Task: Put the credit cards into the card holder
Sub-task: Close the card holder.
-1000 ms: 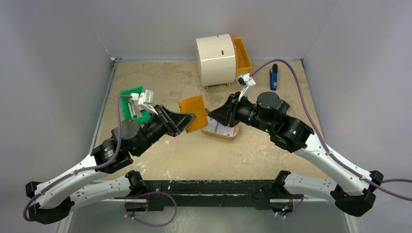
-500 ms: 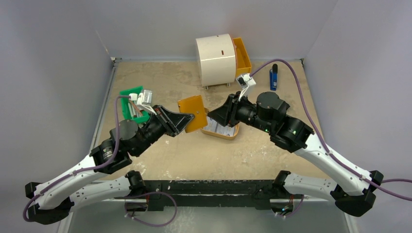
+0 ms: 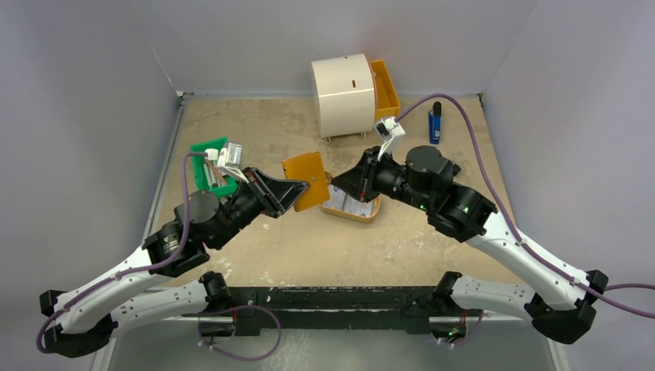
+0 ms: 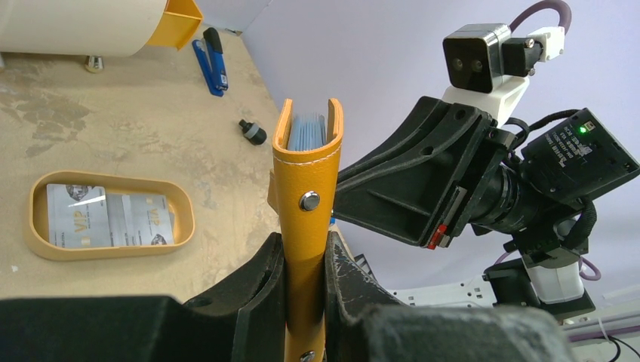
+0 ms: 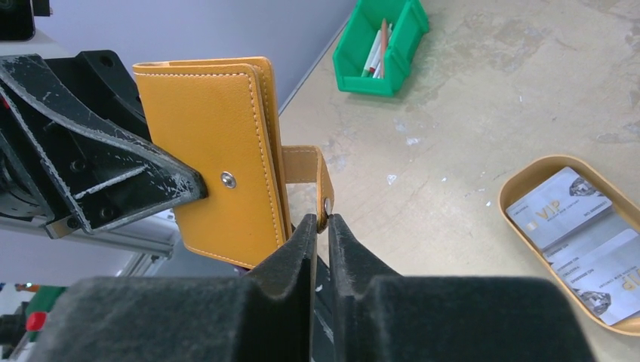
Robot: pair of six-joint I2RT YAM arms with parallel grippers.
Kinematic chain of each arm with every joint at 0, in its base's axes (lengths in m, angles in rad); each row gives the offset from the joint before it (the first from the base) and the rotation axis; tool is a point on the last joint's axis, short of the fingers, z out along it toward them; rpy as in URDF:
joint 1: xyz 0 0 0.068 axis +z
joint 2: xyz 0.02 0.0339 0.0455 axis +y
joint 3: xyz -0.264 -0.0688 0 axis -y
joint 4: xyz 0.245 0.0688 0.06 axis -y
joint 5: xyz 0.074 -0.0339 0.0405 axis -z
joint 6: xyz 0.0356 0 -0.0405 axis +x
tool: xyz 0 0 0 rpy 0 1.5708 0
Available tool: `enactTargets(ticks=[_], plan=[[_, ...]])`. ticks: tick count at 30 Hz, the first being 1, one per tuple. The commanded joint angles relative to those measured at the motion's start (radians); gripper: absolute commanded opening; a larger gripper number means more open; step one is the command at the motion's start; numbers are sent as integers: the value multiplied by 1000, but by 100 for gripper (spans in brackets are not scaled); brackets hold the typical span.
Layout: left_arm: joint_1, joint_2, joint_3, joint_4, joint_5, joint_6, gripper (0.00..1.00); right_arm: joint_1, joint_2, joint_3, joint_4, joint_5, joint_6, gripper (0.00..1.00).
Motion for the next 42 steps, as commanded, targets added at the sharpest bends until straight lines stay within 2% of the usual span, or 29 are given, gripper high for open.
enactTargets(ticks=[1,6,14,22,32,42], plan=[[3,-19,38,52,8,-7,0,4,-22,8,51,0,0,8],[3,-21,36,49,4,-3,0,4,-35,4,54,-1,-4,0],[3,-11,49,12,-19,34,0,4,-57,27,29,-15,-48,0],[3,82,148,-100,-47,141,0,4,31,168,-109,-46,-121,0],[1,130,171,-79,8,200,0,4,63,170,-88,-83,-132,0],[2,136,179,-77,7,213,0,4,96,179,-71,-159,-183,0]])
